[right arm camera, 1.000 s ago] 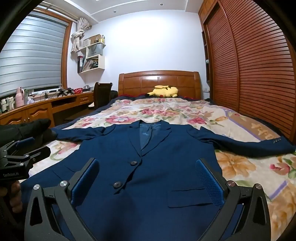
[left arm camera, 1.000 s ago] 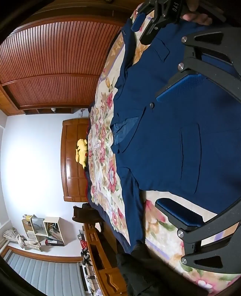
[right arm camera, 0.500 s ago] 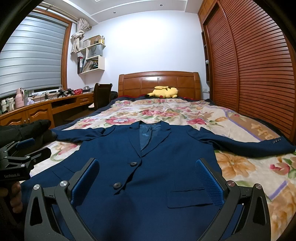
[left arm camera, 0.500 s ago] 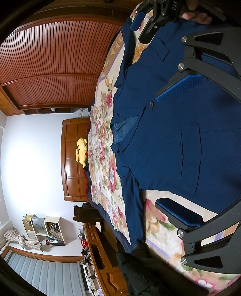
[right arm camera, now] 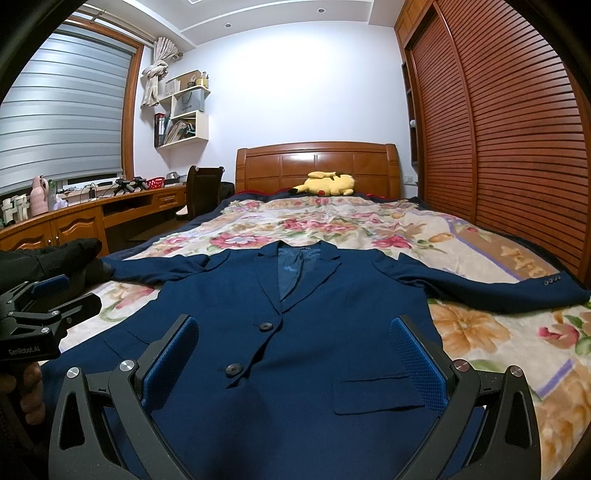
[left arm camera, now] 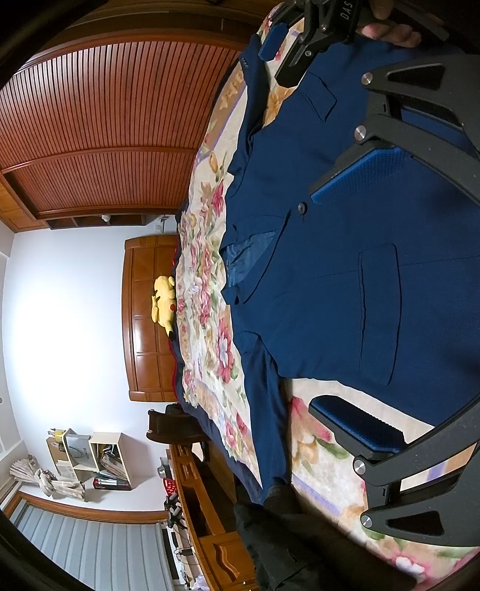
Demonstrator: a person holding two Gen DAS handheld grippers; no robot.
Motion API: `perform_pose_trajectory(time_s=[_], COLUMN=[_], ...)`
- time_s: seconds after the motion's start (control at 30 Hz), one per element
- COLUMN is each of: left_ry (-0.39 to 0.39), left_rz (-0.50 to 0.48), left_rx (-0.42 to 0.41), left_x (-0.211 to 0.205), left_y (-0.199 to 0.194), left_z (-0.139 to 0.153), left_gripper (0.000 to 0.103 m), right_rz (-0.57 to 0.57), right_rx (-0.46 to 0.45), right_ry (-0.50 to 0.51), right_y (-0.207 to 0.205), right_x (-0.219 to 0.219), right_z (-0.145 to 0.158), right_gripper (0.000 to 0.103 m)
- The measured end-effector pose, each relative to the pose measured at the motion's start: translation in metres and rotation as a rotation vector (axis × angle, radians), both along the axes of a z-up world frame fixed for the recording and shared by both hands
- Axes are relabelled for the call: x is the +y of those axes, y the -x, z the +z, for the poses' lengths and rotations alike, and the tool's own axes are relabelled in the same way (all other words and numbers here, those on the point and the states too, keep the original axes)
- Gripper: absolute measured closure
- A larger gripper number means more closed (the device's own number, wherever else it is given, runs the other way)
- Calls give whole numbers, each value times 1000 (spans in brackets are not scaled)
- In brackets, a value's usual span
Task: Fold large clothes
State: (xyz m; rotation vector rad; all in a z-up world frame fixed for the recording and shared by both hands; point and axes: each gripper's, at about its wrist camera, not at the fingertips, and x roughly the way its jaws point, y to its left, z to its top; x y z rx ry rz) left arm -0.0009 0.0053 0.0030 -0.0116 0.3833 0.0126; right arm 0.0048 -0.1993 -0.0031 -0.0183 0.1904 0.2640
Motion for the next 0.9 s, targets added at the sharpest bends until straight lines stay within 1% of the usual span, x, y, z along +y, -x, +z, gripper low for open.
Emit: perform_pose_trajectory(time_s=[0.9], left_ry=[-3], left_rz=[2], left_rx=[-3], left_x=[-2], left_y=[2], left_z=[0], left_gripper=[0], right_rz=[1], right_rx=[-1], right_ry=[-2], right_y=[0], right_x=[1], right_z=[-2], right_gripper=[0])
